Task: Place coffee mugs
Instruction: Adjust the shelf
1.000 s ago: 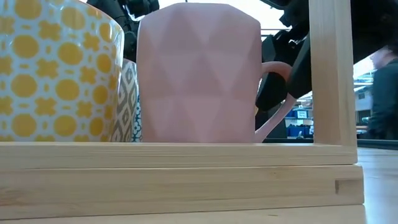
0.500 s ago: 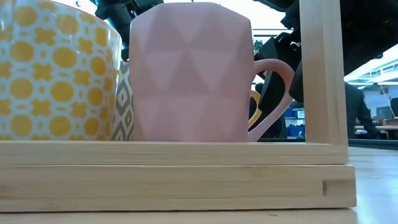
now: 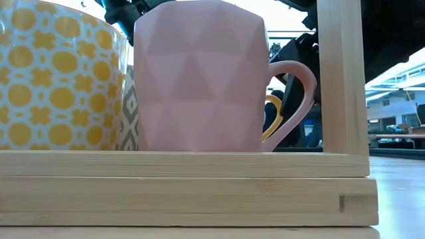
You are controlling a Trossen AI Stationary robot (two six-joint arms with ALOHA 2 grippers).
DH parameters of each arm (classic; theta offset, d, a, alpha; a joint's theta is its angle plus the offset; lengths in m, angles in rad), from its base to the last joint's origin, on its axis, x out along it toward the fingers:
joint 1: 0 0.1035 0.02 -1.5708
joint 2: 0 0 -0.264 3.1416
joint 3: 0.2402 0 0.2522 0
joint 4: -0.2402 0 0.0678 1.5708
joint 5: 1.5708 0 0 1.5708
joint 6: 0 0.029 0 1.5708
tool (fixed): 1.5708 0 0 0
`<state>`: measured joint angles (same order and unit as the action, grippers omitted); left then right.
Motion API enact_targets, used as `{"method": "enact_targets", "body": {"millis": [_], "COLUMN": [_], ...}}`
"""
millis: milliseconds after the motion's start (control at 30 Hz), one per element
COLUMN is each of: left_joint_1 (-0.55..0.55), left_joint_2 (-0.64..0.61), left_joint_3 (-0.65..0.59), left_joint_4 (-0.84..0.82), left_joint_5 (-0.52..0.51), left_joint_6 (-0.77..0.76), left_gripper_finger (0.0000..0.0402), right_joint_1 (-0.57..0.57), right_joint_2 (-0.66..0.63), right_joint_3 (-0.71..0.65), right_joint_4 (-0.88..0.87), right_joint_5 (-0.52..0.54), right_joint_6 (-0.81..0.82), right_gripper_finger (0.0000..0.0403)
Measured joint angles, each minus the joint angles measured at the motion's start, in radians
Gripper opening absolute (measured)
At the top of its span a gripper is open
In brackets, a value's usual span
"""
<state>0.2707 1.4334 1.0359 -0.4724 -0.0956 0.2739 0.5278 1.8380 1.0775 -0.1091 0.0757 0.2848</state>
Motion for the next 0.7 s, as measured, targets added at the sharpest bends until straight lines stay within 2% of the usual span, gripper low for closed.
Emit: {"method": "enact_targets", "body": {"millis": [367,700], "left_joint_1": [0.000,0.000], "left_joint_2": [0.000,0.000], "left_joint_3": [0.000,0.000], "left_joint_4": [0.018,0.046], "left_joint_5": [0.000,0.000], "left_joint_6": [-0.028,-0.028], "left_gripper_finger": [0.0204,0.0215], "right_joint_1": [0.000,-0.001], "right_joint_2": [-0.058,-0.187], "right_joint_3": [0.000,0.000], "right_joint_4": [-0.067,-0.176], "right_joint_5": [-0.002,0.010], "right_joint_6": [0.000,0.000], "right_gripper_finger": [0.0177,0.0177]}}
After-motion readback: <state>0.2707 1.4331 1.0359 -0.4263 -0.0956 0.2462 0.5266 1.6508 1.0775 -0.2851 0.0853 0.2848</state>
